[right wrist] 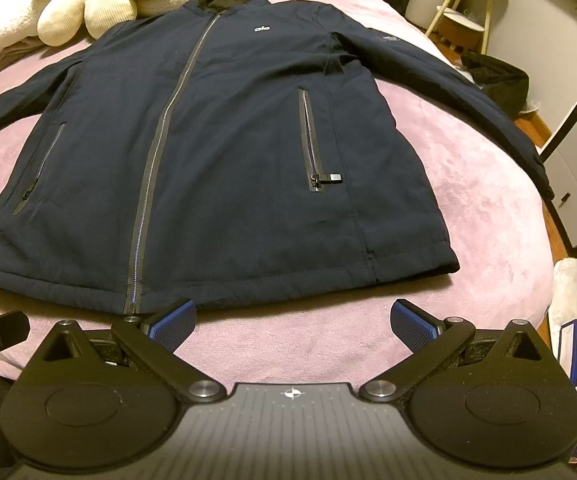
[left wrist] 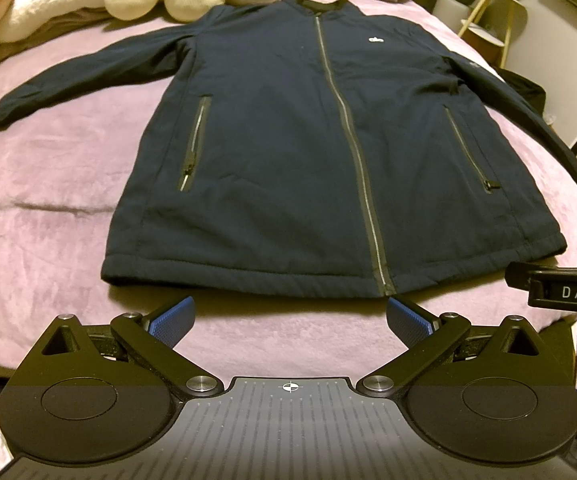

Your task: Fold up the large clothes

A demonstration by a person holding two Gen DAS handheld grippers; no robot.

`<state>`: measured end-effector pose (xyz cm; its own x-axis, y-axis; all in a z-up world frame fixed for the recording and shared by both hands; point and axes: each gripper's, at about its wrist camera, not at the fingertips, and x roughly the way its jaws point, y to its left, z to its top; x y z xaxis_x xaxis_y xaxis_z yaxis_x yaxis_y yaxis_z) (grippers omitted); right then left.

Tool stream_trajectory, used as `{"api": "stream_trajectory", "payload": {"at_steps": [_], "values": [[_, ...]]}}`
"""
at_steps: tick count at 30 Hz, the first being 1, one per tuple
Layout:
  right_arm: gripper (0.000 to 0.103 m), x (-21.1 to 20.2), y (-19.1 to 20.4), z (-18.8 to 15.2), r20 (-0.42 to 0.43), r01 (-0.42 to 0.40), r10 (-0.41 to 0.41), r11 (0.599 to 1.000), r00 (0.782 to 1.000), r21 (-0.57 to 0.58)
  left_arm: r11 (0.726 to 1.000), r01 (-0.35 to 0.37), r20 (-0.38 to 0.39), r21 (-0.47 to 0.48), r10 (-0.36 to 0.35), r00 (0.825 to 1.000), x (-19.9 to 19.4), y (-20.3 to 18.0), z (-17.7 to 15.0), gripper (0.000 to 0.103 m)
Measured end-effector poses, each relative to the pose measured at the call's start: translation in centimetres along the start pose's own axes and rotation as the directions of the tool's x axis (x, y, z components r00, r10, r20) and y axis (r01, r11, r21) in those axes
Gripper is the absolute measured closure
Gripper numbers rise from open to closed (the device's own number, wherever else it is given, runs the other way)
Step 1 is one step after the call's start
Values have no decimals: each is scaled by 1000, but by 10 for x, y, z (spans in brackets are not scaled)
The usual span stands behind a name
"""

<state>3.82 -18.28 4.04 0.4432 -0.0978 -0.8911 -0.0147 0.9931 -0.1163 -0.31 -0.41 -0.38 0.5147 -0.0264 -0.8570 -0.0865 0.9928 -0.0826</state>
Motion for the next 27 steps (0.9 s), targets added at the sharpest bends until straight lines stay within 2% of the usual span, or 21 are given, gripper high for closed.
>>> {"api": "stream_trajectory", "payload": {"at_steps": [27], "values": [[0, 1, -4, 2, 4, -44, 44, 999, 999, 16, 1000, 22, -13, -23, -22, 1000, 4, 5, 4, 0]]}}
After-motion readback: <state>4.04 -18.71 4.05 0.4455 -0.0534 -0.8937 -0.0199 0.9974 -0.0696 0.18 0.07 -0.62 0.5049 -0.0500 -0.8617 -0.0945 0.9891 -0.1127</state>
